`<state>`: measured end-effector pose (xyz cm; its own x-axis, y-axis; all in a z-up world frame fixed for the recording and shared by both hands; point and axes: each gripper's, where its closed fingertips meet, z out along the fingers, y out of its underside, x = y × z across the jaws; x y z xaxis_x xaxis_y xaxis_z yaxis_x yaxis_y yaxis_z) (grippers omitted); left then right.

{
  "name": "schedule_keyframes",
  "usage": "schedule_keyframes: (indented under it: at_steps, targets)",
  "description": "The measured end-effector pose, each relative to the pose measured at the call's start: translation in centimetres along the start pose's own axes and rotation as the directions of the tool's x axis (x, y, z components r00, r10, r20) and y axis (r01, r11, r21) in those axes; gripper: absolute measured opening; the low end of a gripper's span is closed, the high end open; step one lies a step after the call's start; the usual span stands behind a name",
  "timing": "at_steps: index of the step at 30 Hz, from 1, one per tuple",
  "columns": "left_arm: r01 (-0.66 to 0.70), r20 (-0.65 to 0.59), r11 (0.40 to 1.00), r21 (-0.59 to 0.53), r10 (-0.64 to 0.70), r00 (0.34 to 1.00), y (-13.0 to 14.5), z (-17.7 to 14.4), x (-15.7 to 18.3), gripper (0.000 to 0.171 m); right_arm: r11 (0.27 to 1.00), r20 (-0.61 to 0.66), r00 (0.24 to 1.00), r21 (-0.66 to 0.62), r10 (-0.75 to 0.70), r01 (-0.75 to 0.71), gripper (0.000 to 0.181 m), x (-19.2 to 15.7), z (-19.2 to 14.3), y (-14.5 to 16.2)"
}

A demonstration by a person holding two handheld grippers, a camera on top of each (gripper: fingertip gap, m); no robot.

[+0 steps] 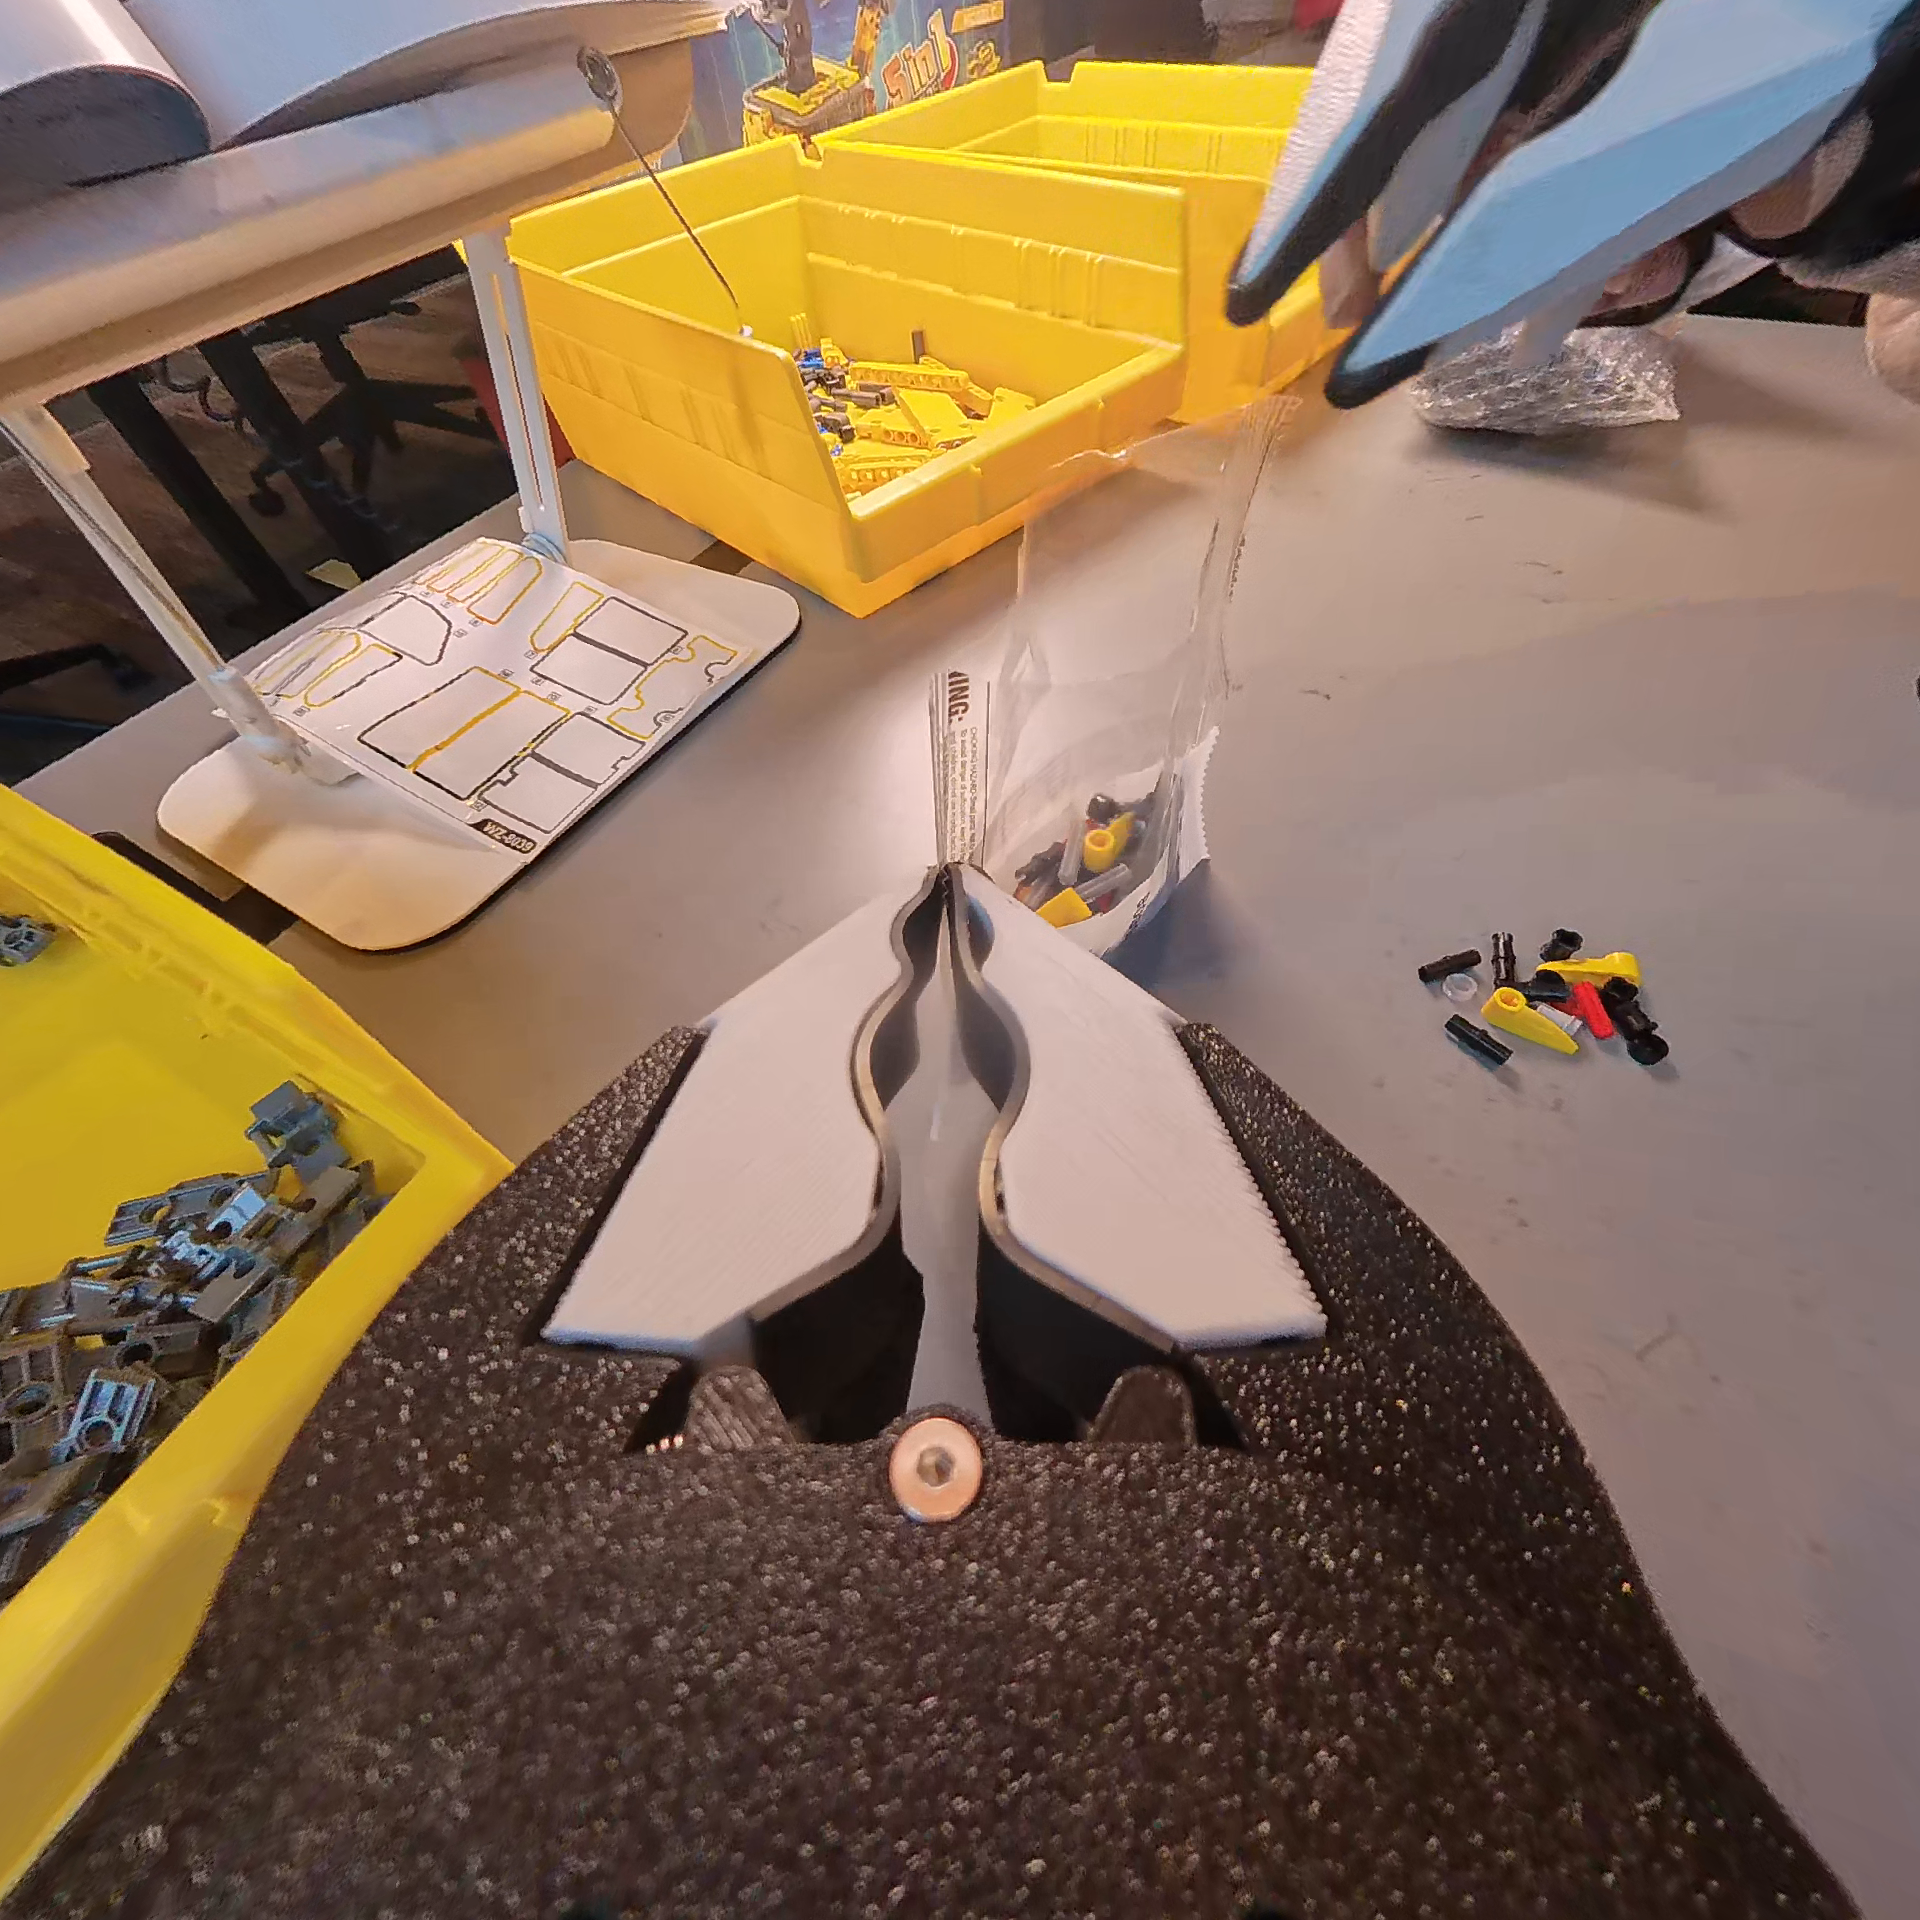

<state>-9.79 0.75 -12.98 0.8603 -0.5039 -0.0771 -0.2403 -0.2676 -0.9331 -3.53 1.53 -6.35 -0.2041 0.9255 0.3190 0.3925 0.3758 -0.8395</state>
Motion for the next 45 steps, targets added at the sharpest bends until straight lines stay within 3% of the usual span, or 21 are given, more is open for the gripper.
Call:
schedule_keyframes:
  at_steps: [4, 9, 18, 22, 24, 27, 29, 33, 37, 40, 43, 45]
  targets:
    - [0.004, 0.007, 1.000, 0.002, -0.004, 1.000, 0.0, 0.0, -0.1, 0.000, 0.994, 0.216, 0.975, -0.107, 0.059, -0.036, 0.014, -5.0, -2.0, 4.5]
    - [0.000, 0.006, 1.000, -0.005, 0.000, 1.000, 0.1, 0.2, 0.0, 0.000, 0.956, 0.325, 0.937, -0.293, 0.131, -0.032, 0.013, -10.3, -1.8, 11.3]
    - [0.003, 0.004, 1.000, -0.012, -0.003, 1.000, 0.4, 0.3, 0.0, 0.000, 0.940, 0.386, 0.910, -0.340, 0.148, -0.008, 0.007, -12.4, -0.8, 13.1]
    - [0.004, 0.003, 1.000, -0.009, -0.004, 1.000, 0.3, 0.3, 0.0, 0.000, 0.957, 0.393, 0.908, -0.290, 0.144, -0.026, 0.007, -11.7, -0.9, 11.4]
    - [0.004, 0.001, 1.000, -0.009, -0.004, 1.000, 0.3, 0.3, 0.0, 0.000, 0.982, 0.343, 0.931, -0.181, 0.121, -0.061, 0.007, -9.5, -0.8, 8.0]
    - [0.002, -0.005, 1.000, -0.010, -0.002, 1.000, 0.3, 0.4, 0.2, 0.000, 0.998, 0.166, 0.984, 0.009, 0.066, -0.068, 0.007, -4.2, -0.7, 1.5]
    - [-0.003, -0.006, 1.000, -0.008, 0.003, 1.000, 0.2, 0.4, 0.3, 0.000, 0.998, 0.058, 0.997, 0.052, 0.042, -0.045, 0.006, -1.3, -0.2, -1.2]
    - [-0.002, -0.004, 1.000, -0.004, 0.002, 1.000, 0.1, 0.2, 0.2, 0.000, 0.999, -0.013, 1.000, -0.034, 0.019, -0.020, 0.009, 0.7, 2.1, -1.0]
    - [0.001, -0.001, 1.000, -0.002, -0.001, 1.000, 0.1, 0.1, 0.0, 0.000, 0.998, -0.011, 0.999, 0.050, 0.049, -0.049, 0.014, 0.0, 1.5, -1.2]
    - [0.006, 0.004, 1.000, -0.004, -0.005, 1.000, 0.1, 0.1, -0.1, 0.000, 0.999, 0.146, 0.988, -0.016, 0.048, -0.046, 0.013, -3.5, 0.1, 1.3]
    - [0.004, 0.005, 1.000, -0.003, -0.004, 1.000, 0.1, 0.1, -0.1, 0.000, 0.980, 0.307, 0.948, -0.195, 0.090, -0.030, 0.013, -7.6, -0.5, 6.9]
    - [0.003, 0.005, 1.000, -0.005, -0.003, 1.000, 0.1, 0.2, 0.0, 0.000, 0.955, 0.343, 0.932, -0.297, 0.117, -0.010, 0.013, -9.3, -0.6, 10.4]
